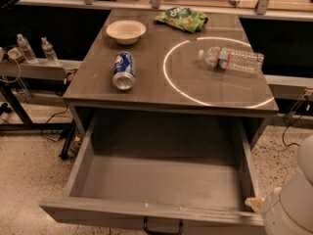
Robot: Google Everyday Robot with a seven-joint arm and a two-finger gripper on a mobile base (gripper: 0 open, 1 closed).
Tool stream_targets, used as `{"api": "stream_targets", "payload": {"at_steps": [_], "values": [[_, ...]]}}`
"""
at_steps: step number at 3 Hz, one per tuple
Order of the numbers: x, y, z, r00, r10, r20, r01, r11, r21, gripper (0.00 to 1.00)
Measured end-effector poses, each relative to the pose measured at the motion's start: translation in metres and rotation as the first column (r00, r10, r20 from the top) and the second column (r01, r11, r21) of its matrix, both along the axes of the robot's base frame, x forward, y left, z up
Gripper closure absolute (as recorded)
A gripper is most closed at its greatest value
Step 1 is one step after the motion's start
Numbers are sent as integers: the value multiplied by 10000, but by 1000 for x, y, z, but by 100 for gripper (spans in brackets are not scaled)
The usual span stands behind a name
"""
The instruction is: Open top drawer
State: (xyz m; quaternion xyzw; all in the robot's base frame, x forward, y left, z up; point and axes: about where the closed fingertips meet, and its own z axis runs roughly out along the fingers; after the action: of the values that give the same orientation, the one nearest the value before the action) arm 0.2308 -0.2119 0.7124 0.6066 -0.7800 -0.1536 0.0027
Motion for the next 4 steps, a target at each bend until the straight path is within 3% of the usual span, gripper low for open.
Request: {"api": "stream_targets", "payload": {"at_steps": [1, 2, 3, 4], "values": [[19, -20, 22, 9931, -923, 724, 887, 9947, 519, 0], [66, -59, 74, 9471, -2301, 2239, 1995, 9682, 1509, 0], [109, -93, 132, 8752, -3083, 3728, 2411, 9461, 2164, 0], [144, -112, 206, 7753, -3578, 5204, 2487, 9304, 2692, 0]]}}
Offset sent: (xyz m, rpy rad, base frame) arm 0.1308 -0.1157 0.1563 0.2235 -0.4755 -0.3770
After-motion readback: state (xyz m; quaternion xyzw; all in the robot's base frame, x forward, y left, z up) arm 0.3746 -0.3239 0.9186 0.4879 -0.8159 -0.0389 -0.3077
